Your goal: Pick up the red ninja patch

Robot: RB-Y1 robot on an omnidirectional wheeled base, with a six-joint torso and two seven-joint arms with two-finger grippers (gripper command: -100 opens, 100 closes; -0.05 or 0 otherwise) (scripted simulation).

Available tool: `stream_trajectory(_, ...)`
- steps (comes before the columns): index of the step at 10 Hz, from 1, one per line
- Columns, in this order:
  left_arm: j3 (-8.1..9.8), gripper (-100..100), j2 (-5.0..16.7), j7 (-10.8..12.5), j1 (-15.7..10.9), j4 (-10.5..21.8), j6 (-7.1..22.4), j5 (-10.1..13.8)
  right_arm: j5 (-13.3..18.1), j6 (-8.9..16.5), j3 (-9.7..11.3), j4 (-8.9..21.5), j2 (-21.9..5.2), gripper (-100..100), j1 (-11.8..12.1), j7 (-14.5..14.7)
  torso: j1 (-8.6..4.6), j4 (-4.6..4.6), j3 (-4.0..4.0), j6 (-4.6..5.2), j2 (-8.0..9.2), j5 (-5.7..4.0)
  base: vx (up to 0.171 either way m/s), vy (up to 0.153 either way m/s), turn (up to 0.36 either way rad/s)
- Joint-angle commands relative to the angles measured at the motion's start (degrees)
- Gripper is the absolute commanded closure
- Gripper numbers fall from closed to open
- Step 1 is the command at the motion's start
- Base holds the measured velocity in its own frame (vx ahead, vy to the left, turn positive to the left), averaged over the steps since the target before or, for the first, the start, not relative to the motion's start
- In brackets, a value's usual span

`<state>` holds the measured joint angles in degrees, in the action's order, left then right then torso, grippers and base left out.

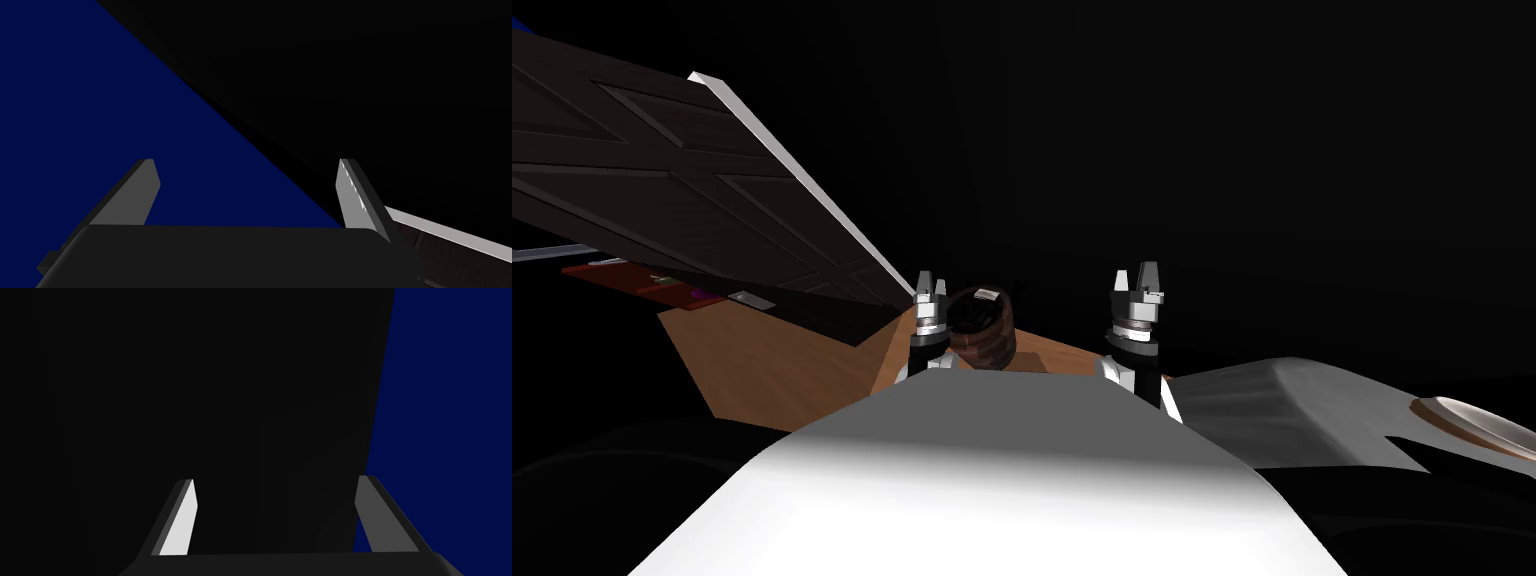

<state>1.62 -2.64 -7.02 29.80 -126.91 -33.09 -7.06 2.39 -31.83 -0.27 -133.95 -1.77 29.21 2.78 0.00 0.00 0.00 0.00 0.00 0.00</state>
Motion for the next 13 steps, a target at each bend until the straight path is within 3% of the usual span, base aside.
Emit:
stream_trajectory(1,0.06,-100,2.7,0.0,-0.9,0.8,1.1,0.1,0.0,0.0,0.0,0.0,0.0,0,0.0,0.0,0.0,0.0,0.0,0.0,0.0,0.0,-0.009,0.021,0.003)
stream_trajectory(5,0.38,-100,9.6,0.0,-6.4,5.3,7.2,0.4,0.0,0.0,0.0,0.0,0.0,0,0.0,0.0,0.34,0.01,0.04,0.0,0.07,0.08,-0.022,0.073,-0.001)
stream_trajectory(6,0.38,-100,9.7,0.0,-6.4,5.3,8.1,0.4,0.0,0.0,0.0,0.0,0.0,0,0.0,0.0,0.44,0.02,0.04,0.01,0.07,0.1,-0.015,0.076,-0.009)
stream_trajectory(7,0.49,-100,11.0,0.0,-8.5,7.0,10.1,0.5,0.0,0.0,0.0,0.0,0.0,0,0.0,0.0,0.34,0.01,0.03,0.0,0.05,0.08,-0.018,0.062,0.005)
stream_trajectory(8,0.49,-100,11.0,0.0,-8.5,7.0,10.8,0.5,0.0,0.0,0.0,0.0,0.0,0,0.0,0.0,0.28,0.01,0.03,0.0,0.05,0.07,-0.018,0.05,-0.002)
stream_trajectory(9,0.61,-100,12.1,0.0,-10.9,9.0,12.6,0.6,0.0,0.0,0.0,0.0,0.0,0,0.0,0.0,0.22,0.01,0.03,0.0,0.05,0.06,-0.026,0.067,0.005)
stream_trajectory(10,0.61,-100,12.1,0.0,-10.9,9.0,13.9,0.6,0.0,0.0,0.0,0.0,0.0,0,0.0,0.0,0.27,0.02,0.04,0.0,0.07,0.06,-0.022,0.064,-0.006)
stream_trajectory(11,0.73,-100,13.0,0.0,-13.3,11.1,16.0,0.8,0.0,0.0,0.0,0.0,0.0,0,0.0,0.0,0.25,0.01,0.04,0.0,0.07,0.06,-0.014,0.075,0.003)
stream_trajectory(12,0.73,-100,13.0,0.0,-13.4,11.1,17.2,0.8,0.0,0.0,0.0,0.0,0.0,0,0.0,0.0,0.3,0.01,0.02,0.0,0.03,0.07,-0.012,0.077,-0.002)
stream_trajectory(13,0.85,-100,13.8,0.0,-15.9,13.4,19.2,0.9,0.0,0.0,0.0,0.0,0.0,0,0.0,0.0,0.3,0.0,0.01,0.0,0.03,0.08,-0.024,0.098,0.005)
